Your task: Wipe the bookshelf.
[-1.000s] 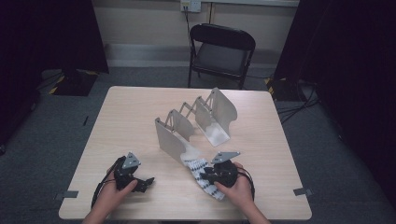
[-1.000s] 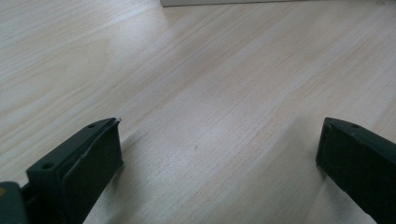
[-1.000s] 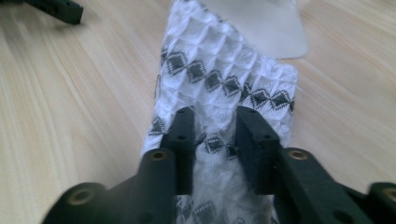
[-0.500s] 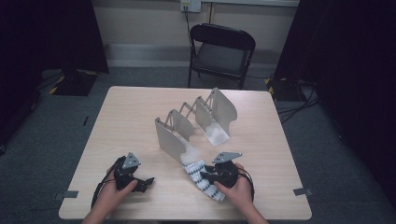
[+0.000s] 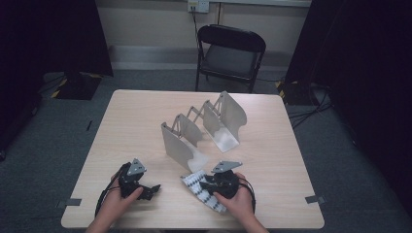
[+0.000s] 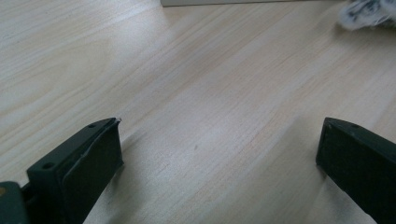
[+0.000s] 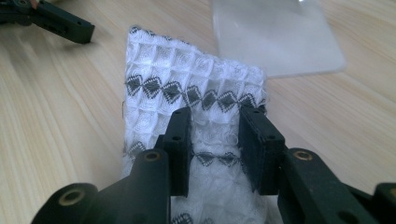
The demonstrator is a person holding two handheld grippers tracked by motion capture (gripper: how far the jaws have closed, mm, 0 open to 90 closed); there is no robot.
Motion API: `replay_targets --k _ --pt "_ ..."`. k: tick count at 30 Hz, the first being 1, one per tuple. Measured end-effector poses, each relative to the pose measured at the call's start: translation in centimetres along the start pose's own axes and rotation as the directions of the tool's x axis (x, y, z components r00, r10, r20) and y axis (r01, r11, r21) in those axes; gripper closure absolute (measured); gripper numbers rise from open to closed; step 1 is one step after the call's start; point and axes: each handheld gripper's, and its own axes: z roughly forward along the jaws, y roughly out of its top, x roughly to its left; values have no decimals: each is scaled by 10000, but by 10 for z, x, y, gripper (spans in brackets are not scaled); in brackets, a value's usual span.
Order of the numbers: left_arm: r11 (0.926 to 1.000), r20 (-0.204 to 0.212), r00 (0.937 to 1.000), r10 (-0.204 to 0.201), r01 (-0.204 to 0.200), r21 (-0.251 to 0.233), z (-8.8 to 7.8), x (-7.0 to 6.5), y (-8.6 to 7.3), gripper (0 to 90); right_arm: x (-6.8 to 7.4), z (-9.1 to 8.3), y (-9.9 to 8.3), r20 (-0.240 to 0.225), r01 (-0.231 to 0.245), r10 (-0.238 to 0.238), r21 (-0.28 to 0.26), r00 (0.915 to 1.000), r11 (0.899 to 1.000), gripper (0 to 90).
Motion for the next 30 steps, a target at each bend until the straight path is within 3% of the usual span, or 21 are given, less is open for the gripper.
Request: replay_targets --k 6,11,12,16,18,21,22,25,28,30 --pt "10000 -103 9999 -22 22 3 -1 -1 0 2 15 18 16 61 72 -71 -127 10000 9999 567" --pt "10000 -118 9999 -35 35 4 -1 -1 -1 2 13 14 21 -108 66 -70 -415 9999 9991 497" --pt "10000 -117 9999 -39 39 4 -1 -1 -1 2 7 4 20 -151 -6 -4 -616 9999 9981 445" --pt "10000 -107 9999 -32 32 3 -1 -2 -1 2 -6 -14 15 -85 5 -11 -810 10000 9967 387" --pt "9999 -70 9999 78 -78 68 -2 -2 -1 3 -24 -31 1 395 -2 38 -899 9992 9959 332" --pt "10000 -67 10000 56 -56 4 -2 -2 -1 7 -44 -44 -16 793 -128 178 -628 9967 9979 311" --pt "10000 -67 10000 56 -56 4 -2 -2 -1 8 -44 -44 -16 793 -128 178 -628 9967 9979 311" --pt "10000 -52 10000 -11 11 -71 -3 -3 -2 20 -64 -52 -34 1401 -393 452 -447 9891 9982 290" --pt "9998 -91 9998 168 -169 -58 -4 -3 -2 35 -75 -50 -41 1622 -539 589 -354 9850 9979 257" --pt "9999 -42 10000 23 -23 -132 -4 -4 -3 46 -79 -48 -45 1738 -649 690 -289 9824 9975 236"
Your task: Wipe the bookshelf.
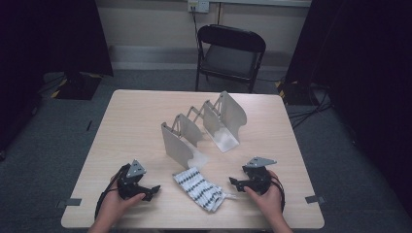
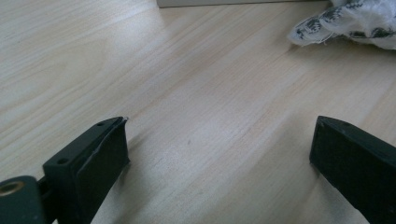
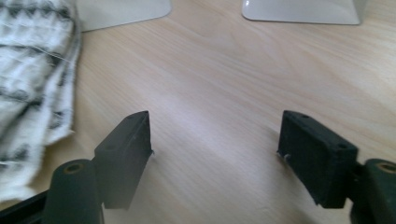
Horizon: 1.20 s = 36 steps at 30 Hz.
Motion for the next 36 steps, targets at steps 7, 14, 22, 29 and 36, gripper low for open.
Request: replay_targets --k 7,14,22,29,36 --pt "9999 96 9999 92 -90 -140 -3 -3 0 175 -7 -1 -5 -9 56 -56 -172 10000 9998 169" --pt "9952 616 9968 506 -452 -873 -13 -23 19 180 -5 -1 -5 473 472 -471 3 9978 9989 169" --pt "9883 1660 9799 1107 -909 -1225 -13 -57 47 320 -5 -1 -6 496 452 -451 -1 9978 9990 169" --pt "9813 1571 9768 1459 -1228 -1480 -8 -73 66 386 -5 -1 -6 495 449 -449 -1 9978 9990 169" --pt "9799 1672 9701 1759 -1563 -1241 10 -88 79 406 -5 -1 -6 494 450 -450 -1 9978 9990 169"
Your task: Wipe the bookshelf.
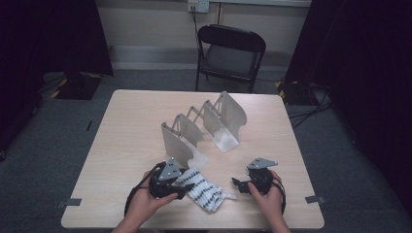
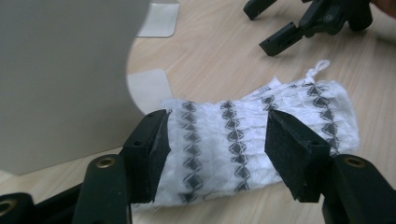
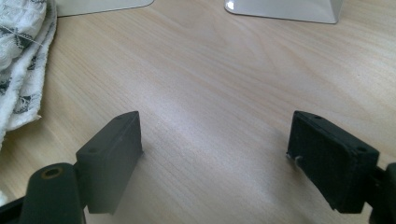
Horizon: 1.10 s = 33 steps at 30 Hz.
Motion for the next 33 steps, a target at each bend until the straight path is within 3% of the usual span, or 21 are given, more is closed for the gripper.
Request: replay_targets --k 4,7,9,12,18,19,20,28,33 --pt "9997 200 9997 -150 146 209 15 -4 -5 412 0 0 0 -2 1 -1 1 10000 10000 169" --pt "9939 147 9996 259 -273 1068 31 -9 -13 444 0 0 0 -1 0 0 1 10000 10000 169" --pt "9937 198 9998 33 -55 1122 33 -8 -16 473 0 0 0 -1 1 -1 0 10000 10000 169" --pt "9894 -1 9994 346 -342 1410 29 -7 -17 548 0 0 0 -3 0 0 0 10000 10000 169" --pt "9841 -333 9985 445 -381 1733 20 -1 -20 562 0 0 0 -2 -2 2 0 10000 10000 169" --pt "9813 -392 9985 376 -295 1901 15 3 -23 563 0 0 0 -7 13 -13 -11 10000 10000 169" --pt "9847 -529 9985 166 -72 1742 14 3 -25 563 0 0 0 -3 -1 1 1 10000 10000 169" --pt "9806 -968 9952 136 56 1960 -7 23 -40 561 0 0 0 -2 -1 1 -1 10000 10000 169" --pt "9784 -1479 9890 -73 376 2033 -15 44 -45 561 0 0 0 -2 -1 1 0 10000 10000 169"
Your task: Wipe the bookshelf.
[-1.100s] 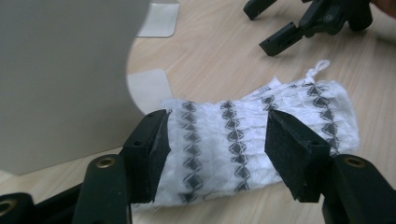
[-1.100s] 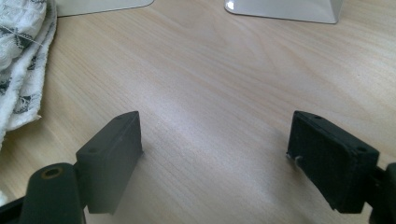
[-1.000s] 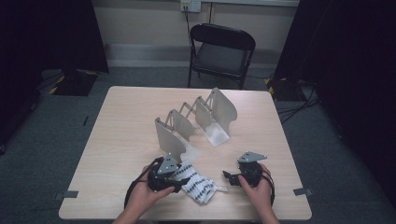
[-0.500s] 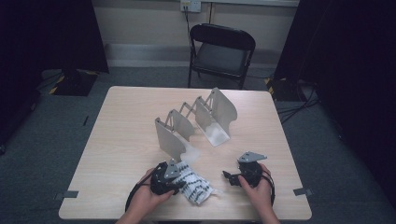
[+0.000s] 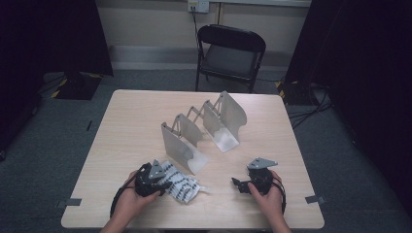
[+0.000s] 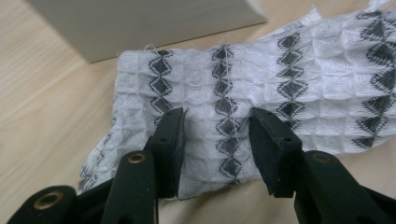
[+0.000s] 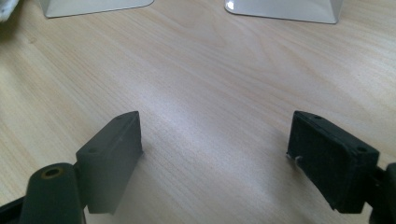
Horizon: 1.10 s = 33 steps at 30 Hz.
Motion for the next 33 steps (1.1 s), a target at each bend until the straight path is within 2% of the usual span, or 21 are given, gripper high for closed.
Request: replay_targets --k 2,4,6,7,12,17,19,23,26,29,31,33 --pt "10000 -136 9999 -93 93 -27 0 8 -1 559 0 0 0 -1 -1 1 0 10000 10000 169" --pt "9990 -147 9989 -435 432 -150 2 15 -2 551 0 0 0 -2 -1 1 0 10000 10000 169" --pt "9990 -216 9988 -446 444 -99 2 18 -2 550 0 0 0 0 -1 1 0 10000 10000 169" --pt "9974 -307 9971 -700 693 -220 5 23 -1 547 0 0 0 -2 -3 3 -1 10000 10000 169" --pt "9948 -480 9944 -944 924 -426 13 33 4 519 0 0 0 12 1 -1 11 10000 10000 169" --pt "9930 -464 9931 -1076 1050 -541 17 35 7 501 0 0 0 -6 -2 2 -1 10000 10000 168" --pt "9953 -515 9946 -901 880 -410 17 38 9 489 0 0 0 -7 0 0 0 10000 10000 169" --pt "9934 -453 9933 -1059 1036 -493 18 39 9 476 0 0 0 -13 7 -7 0 10000 10000 169" --pt "9902 -485 9910 -1250 1215 -691 13 37 9 433 0 0 0 -13 7 -7 0 10000 10000 169" --pt "9824 -210 9860 -1653 1627 -922 5 34 9 381 0 0 0 -16 9 -9 0 10000 10000 169" --pt "9840 -149 9881 -1532 1511 -943 -2 31 11 368 0 0 0 -3 22 -22 15 10000 10000 169" --pt "9815 -42 9870 -1608 1594 -1064 -7 25 13 355 0 0 0 -25 20 -20 1 10000 10000 169"
